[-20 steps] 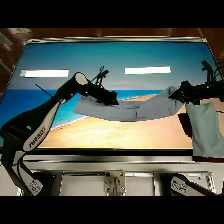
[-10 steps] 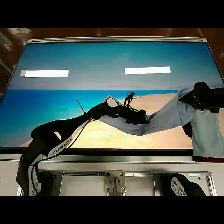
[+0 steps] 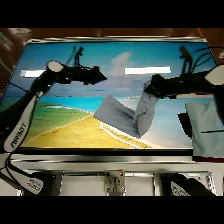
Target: Fold the shirts.
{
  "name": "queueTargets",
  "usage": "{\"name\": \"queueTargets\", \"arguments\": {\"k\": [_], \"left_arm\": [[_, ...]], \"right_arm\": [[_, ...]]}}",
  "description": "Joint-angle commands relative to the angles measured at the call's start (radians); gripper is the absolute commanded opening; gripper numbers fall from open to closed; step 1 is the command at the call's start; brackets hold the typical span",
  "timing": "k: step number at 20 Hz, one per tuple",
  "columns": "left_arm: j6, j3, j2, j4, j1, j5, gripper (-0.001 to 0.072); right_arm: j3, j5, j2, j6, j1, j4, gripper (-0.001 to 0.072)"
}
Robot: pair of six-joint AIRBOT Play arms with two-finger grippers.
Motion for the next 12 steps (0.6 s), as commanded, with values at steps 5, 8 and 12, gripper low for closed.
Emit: {"name": "queueTargets", "arguments": {"k": [5, 8, 12], "left_arm": [[0.037, 0.001, 0.328, 0.087, 0.422, -0.317, 0.0040], [0.037, 0.001, 0.385, 0.147, 0.442, -0.388, 0.0040], [0.037, 0.000, 0.388, 0.167, 0.422, -0.393, 0.0040]], "right_arm": [[0.001, -0.536, -0.504, 0.000, 0.356, 0.277, 0.0250], [0.001, -0.638, -0.555, -0.082, 0.348, 0.483, 0.0673], [0.001, -0.369, -0.450, -0.127, 0.207, 0.290, 0.0673]]}}
